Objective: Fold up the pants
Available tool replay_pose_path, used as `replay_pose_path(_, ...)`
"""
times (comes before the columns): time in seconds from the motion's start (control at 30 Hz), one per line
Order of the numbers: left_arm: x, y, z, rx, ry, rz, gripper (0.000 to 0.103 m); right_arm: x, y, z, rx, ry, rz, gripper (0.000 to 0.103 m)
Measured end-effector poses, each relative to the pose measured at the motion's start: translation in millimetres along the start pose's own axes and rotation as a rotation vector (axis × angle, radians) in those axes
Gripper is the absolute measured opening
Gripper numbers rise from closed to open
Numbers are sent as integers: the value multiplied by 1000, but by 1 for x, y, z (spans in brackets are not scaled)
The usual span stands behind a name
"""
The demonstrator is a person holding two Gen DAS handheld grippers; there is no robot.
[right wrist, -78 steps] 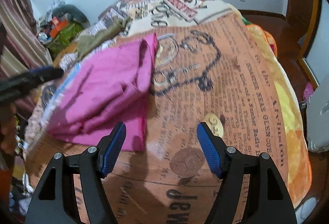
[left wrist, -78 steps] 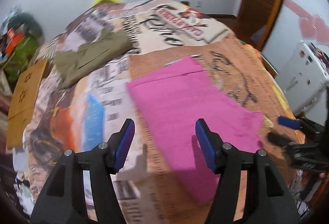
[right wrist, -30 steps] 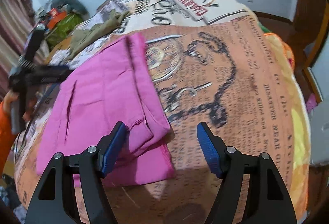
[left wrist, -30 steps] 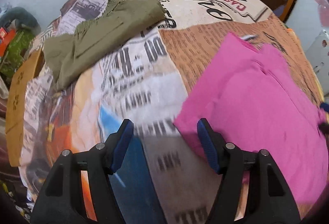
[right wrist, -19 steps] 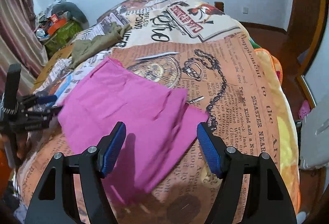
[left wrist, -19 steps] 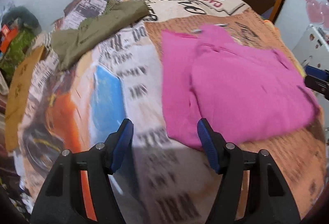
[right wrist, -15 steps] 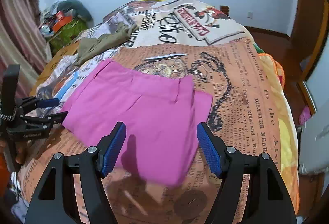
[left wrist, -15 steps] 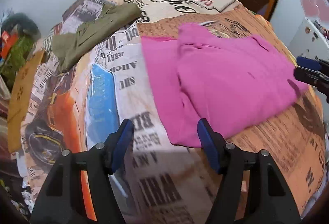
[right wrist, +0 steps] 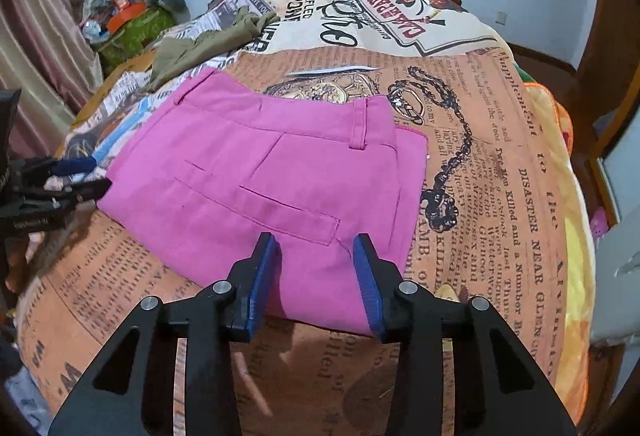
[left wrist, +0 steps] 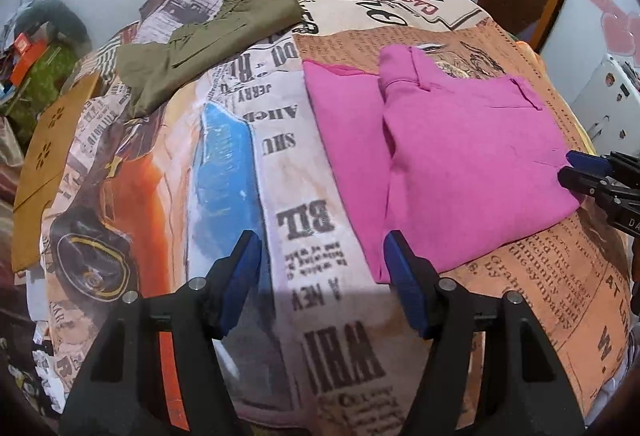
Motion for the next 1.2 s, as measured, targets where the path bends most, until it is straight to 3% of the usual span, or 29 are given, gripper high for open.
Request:
replay_pose_path(0.4,-5,2,-4,33,-12,-27,64,-8,7,6,45,-11,-39,36)
replay_pose_path(0.67,-35,17,-55,75,103,23,63,-19,27,-23,87,32,-36,37)
replay_pose_path(0.93,-11,48,-105,108,98,67,63,-5,39,-53,84,54,-20,37)
replay_pose_path(1.2,31,50,-116,102,17,124,43,23,51,-67,121,21,-71,37)
Point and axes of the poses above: each gripper's, at about its wrist camera, not at the fingertips, and x roughly the way its jaws point, y to its right, z to its underside, the point moved 4 cm from there along x, roughly the way its jaws point, and after that the axes turned 10 degrees about -y, right-handed, at the moved point
